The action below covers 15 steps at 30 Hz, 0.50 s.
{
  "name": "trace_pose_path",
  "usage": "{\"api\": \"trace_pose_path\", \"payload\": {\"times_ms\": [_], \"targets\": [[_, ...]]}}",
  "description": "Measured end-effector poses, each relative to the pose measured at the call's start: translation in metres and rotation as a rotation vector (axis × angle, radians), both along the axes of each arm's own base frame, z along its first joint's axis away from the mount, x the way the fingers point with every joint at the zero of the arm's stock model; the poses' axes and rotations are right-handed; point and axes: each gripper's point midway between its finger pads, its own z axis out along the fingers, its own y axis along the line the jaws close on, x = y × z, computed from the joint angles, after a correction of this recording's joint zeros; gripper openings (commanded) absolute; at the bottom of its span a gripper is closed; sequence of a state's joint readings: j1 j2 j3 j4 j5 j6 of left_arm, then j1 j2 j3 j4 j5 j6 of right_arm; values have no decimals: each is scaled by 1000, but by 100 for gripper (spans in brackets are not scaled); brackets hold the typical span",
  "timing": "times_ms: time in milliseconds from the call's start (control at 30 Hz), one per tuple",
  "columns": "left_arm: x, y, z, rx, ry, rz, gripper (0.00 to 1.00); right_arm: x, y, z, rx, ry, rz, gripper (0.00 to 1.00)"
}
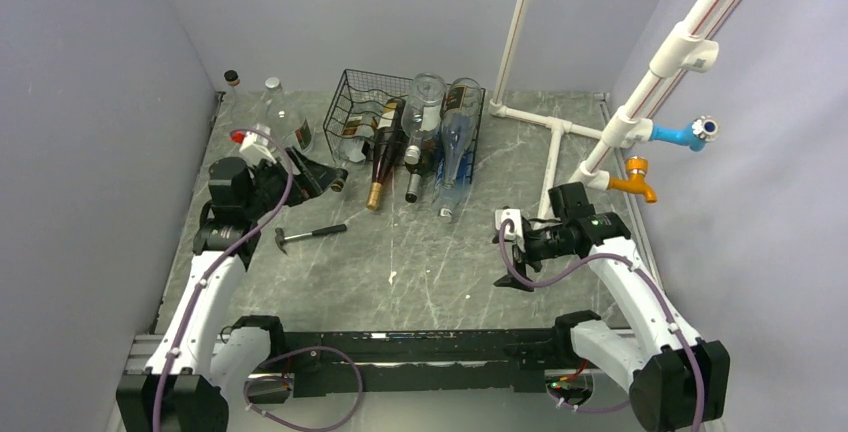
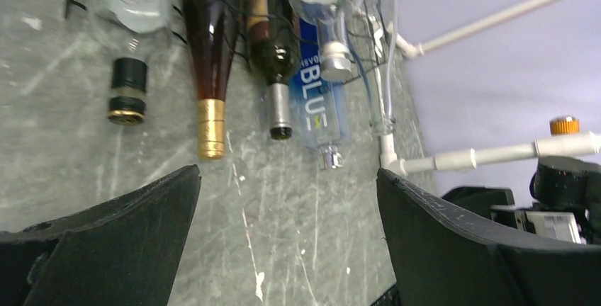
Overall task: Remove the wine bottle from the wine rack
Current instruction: Adjust the distractor at the center of the board.
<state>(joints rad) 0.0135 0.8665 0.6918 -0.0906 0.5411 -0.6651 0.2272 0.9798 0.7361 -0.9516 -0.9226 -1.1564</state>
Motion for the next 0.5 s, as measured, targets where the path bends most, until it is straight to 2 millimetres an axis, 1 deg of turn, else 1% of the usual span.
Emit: {"api": "trace_pose_path", "payload": {"times_ms": [100,233,300,500], "targets": [[-2,-16,-4,2,19,-50,99,3,-12,-1,-2,4,-62,99],[-3,-29,6,11,-18,-102,100,10,-22,-1,-2,3,-122,99],[-1,-32,13,12,-42,-116,100,11,-24,-1,-1,2,-130,99],[-1,-40,21,15,-90,-158,99,8,-21,1,21,4,-109,99]]}}
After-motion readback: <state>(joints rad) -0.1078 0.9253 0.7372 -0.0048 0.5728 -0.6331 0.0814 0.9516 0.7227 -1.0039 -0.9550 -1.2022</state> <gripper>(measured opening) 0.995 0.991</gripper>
